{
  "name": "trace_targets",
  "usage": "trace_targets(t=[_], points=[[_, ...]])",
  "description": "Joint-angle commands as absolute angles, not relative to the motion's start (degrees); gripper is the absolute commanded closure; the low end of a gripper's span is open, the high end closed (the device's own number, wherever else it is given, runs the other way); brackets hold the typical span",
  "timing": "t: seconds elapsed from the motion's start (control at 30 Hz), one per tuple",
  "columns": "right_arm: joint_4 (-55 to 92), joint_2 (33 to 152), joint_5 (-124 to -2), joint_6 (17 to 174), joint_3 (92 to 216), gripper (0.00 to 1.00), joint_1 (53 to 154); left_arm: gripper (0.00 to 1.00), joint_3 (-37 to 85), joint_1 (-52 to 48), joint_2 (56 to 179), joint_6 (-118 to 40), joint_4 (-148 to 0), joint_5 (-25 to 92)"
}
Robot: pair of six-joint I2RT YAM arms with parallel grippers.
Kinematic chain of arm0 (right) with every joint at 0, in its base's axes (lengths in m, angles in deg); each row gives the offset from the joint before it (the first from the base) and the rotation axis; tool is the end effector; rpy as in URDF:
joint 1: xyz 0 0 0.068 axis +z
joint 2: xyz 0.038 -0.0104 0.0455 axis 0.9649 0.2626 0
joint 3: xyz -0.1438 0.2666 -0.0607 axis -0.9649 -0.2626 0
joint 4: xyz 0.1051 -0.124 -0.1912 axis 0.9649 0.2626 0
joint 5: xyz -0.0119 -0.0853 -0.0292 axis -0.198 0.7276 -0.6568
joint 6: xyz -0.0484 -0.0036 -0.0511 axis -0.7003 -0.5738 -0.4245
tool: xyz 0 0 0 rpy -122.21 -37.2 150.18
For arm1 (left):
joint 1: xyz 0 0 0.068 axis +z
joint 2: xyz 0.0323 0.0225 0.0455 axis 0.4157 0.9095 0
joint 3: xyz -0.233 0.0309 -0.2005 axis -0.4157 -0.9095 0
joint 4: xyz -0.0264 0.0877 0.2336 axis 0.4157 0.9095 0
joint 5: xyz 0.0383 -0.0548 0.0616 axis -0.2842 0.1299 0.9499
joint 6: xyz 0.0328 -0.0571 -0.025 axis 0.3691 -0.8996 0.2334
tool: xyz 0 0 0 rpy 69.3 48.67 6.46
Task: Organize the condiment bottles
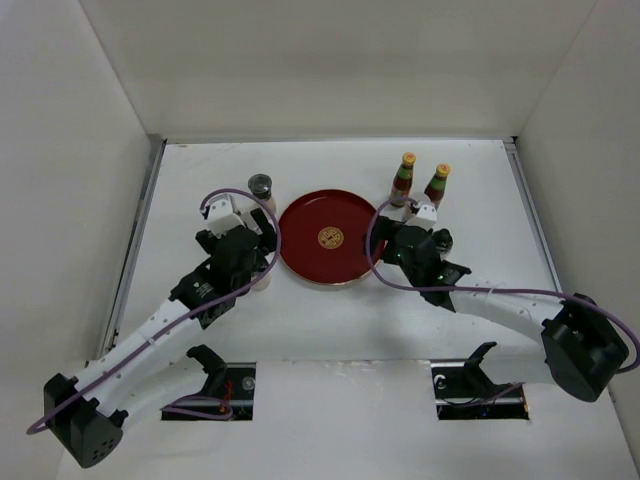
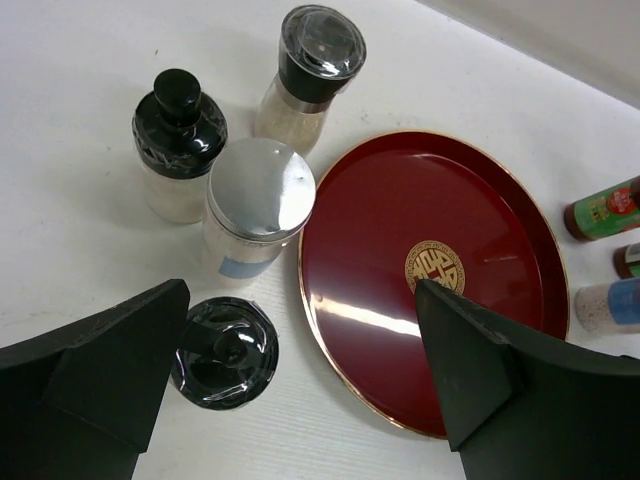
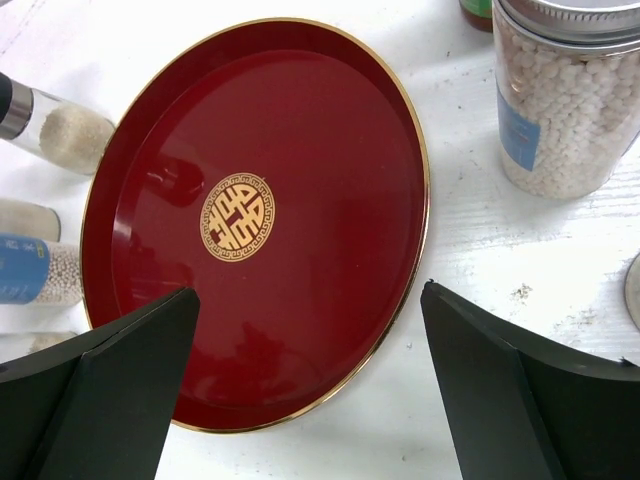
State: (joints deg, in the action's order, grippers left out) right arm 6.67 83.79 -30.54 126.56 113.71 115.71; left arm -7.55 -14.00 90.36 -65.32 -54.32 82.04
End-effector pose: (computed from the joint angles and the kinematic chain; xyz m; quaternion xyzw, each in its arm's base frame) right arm 0.2158 0.1549 0.2532 0.0960 0.8288 0.1883 0.5181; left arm 0.1540 -0.0750 0.3168 -0.1820 0.7938 -0.0829 0.5744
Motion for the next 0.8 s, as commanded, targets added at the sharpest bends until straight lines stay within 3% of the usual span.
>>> trace_targets(t=[0.0, 0.57, 0.6, 0.63, 0.67, 0.7, 0.73, 0.77], points=[[2.73, 83.00, -30.95, 125.24, 114.10, 0.00, 116.13, 0.00, -5.58, -13.19, 88.77, -63.32, -56.18, 82.18], [-5.26, 80.71, -29.37, 120.48, 111.03, 0.00, 119.47, 0.01, -6.91, -10.20, 86.39, -51.63, -61.20, 80.69], [-6.57, 80.63, -30.06, 120.92, 110.33, 0.00, 119.47, 0.15, -6.90, -10.19, 86.56, -51.10, -61.02, 79.90], [-7.46, 80.28, -30.77, 120.75, 109.89, 0.02, 119.47, 0.44, -7.08, -10.19, 86.65, -50.66, -60.85, 79.46], [-8.60, 79.58, -32.16, 120.31, 109.19, 0.23, 119.47, 0.58, -7.25, -10.11, 86.92, -50.66, -60.41, 79.46], [-9.91, 78.87, -33.57, 119.88, 108.31, 0.48, 119.47, 0.59, -7.25, -9.84, 87.44, -50.92, -59.45, 79.11], [-11.06, 78.26, -34.80, 119.87, 107.43, 0.63, 119.47, 0.53, -6.56, -9.32, 88.58, -51.27, -57.96, 78.93], [-12.03, 77.90, -35.95, 120.31, 106.55, 0.71, 119.03, 0.44, -5.68, -8.79, 89.98, -51.54, -56.38, 78.58]])
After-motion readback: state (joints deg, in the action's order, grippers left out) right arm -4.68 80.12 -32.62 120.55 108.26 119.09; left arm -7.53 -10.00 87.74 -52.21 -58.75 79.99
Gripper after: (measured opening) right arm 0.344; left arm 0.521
